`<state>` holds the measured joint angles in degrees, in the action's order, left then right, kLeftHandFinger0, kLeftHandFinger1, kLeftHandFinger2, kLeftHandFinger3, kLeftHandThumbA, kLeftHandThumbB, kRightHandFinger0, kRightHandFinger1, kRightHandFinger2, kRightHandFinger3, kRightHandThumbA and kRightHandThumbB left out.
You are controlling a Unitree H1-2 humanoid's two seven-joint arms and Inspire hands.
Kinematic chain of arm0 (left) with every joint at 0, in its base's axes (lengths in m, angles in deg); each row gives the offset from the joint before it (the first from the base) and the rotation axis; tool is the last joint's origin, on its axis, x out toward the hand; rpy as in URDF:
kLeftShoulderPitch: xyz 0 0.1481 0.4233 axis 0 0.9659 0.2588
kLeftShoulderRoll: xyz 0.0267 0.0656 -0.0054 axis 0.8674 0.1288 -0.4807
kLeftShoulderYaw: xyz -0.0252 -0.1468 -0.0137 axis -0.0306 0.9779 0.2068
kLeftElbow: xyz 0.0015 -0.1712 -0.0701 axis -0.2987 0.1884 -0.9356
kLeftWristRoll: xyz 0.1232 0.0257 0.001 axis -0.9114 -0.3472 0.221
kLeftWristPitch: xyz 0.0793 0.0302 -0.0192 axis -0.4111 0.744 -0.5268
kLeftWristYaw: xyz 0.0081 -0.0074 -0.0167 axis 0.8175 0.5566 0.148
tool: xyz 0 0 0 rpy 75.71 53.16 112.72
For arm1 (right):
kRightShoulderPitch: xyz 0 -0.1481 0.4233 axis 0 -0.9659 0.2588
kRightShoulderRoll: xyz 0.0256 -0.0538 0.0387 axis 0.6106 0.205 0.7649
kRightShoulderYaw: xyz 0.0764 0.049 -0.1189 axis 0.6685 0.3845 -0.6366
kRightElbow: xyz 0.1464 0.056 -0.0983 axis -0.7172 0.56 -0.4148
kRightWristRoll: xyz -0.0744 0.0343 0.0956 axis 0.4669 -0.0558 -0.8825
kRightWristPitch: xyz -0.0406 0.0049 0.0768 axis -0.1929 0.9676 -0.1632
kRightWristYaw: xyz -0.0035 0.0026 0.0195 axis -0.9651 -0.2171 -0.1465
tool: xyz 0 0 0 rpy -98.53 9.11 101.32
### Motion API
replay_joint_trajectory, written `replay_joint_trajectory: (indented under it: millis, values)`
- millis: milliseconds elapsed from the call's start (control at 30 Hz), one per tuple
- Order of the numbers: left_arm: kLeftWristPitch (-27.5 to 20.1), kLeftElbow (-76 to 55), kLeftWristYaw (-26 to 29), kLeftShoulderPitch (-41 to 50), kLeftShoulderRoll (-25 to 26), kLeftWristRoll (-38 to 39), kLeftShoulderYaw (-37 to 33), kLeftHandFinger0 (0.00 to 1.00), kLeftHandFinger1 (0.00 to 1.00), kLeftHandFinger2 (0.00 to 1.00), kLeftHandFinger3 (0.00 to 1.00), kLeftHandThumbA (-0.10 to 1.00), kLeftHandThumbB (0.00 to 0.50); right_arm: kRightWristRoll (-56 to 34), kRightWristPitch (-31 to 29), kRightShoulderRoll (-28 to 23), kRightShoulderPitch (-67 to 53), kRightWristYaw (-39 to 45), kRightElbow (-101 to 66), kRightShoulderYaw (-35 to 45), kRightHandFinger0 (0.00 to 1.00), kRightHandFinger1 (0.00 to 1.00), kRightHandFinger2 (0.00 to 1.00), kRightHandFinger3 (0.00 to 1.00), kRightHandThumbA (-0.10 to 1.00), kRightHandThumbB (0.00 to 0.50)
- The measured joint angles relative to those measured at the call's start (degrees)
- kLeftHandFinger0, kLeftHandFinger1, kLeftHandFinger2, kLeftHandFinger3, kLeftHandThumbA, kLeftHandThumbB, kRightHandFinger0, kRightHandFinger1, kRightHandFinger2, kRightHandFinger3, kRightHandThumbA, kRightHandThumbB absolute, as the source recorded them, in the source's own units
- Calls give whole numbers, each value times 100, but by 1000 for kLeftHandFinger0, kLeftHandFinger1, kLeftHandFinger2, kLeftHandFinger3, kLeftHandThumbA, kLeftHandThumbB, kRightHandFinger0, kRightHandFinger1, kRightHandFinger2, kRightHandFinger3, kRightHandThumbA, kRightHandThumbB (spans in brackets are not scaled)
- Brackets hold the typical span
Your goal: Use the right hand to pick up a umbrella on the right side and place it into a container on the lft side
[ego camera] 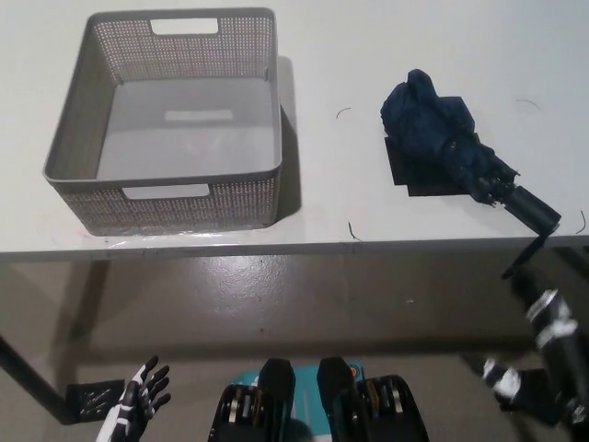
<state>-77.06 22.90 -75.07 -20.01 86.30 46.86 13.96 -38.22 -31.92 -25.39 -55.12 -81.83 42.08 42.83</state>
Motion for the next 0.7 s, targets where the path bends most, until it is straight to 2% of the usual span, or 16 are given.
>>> replay_joint_trajectory:
  millis: [67, 167, 333, 467, 533, 700]
  values:
    - [0, 0, 0, 9, 1, 1, 0, 1000, 1000, 1000, 1000, 1000, 217, 227, 270, -143, 403, 5, -255, 48, 1000, 1000, 1000, 1000, 993, 390]
    - [1, 0, 1, 24, 0, 0, -2, 1000, 1000, 1000, 1000, 1000, 215, 431, 624, -354, 1039, 30, -321, 52, 1000, 1000, 1000, 1000, 990, 360]
    - [1, 0, 1, 48, -1, 1, -4, 1000, 1000, 1000, 1000, 1000, 212, 726, 1236, -719, 2146, 109, 102, -28, 1000, 1000, 1000, 1000, 971, 370]
    - [1, 0, 1, 51, 0, 2, -4, 1000, 1000, 1000, 1000, 1000, 213, 963, 1638, -962, 3096, 167, 1093, -251, 1000, 1000, 1000, 1000, 965, 363]
    - [1, 1, 1, 54, 0, 3, -4, 1000, 1000, 1000, 1000, 1000, 209, 1109, 1813, -1076, 3625, 190, 1842, -448, 1000, 1000, 1000, 1000, 932, 376]
    - [1, 4, 2, 64, -1, 3, -4, 1000, 1000, 1000, 1000, 1000, 211, 1331, 2058, -1141, 4510, 207, 3352, -844, 1000, 1000, 1000, 1000, 932, 410]
